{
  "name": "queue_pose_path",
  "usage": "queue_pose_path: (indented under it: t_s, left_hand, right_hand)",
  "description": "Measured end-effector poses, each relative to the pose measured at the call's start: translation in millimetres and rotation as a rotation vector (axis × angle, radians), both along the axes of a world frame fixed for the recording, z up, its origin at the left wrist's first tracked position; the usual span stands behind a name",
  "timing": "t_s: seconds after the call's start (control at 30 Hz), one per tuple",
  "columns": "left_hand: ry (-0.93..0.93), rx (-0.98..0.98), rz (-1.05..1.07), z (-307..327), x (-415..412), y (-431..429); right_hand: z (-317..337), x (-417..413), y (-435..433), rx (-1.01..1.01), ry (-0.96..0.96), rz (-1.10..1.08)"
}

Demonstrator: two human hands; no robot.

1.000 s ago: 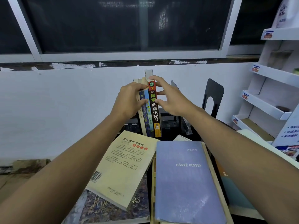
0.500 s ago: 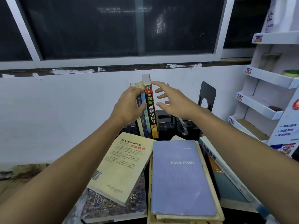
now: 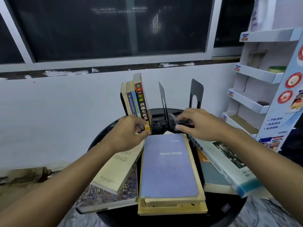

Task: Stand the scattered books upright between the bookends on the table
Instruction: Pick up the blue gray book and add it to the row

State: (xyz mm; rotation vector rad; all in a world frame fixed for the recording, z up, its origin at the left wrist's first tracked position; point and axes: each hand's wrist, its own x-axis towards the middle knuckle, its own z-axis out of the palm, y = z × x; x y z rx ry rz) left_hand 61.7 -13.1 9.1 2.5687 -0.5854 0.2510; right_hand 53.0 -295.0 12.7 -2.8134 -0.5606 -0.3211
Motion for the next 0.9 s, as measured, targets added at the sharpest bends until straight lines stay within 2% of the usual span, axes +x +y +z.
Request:
queue_pose_path:
  t_s: [0.2, 0.4, 0.57, 0.73, 0.9]
  left_hand:
    - [0.177, 0.083, 0.004, -13, -30, -2]
    - [0.259, 0.096, 0.055, -17, -39, 2]
    - [0.365, 0.07, -0.006, -28, -42, -2]
    - [0.306, 0.117, -0.031, -33, -46, -6]
    - [0.264, 0.161, -0.053, -36, -47, -7]
  right_hand:
    - [-17, -40, -11, -0.03, 0.029, -0.031]
    - [-24, -58, -8, -0.038, 0.08, -0.014]
    - [-27, -64, 0, -0.051, 0.171, 0.005]
    - [-29, -65, 4, -0.025, 0.284, 0.066]
    - [-31, -62, 2, -0.007, 0.264, 0.072]
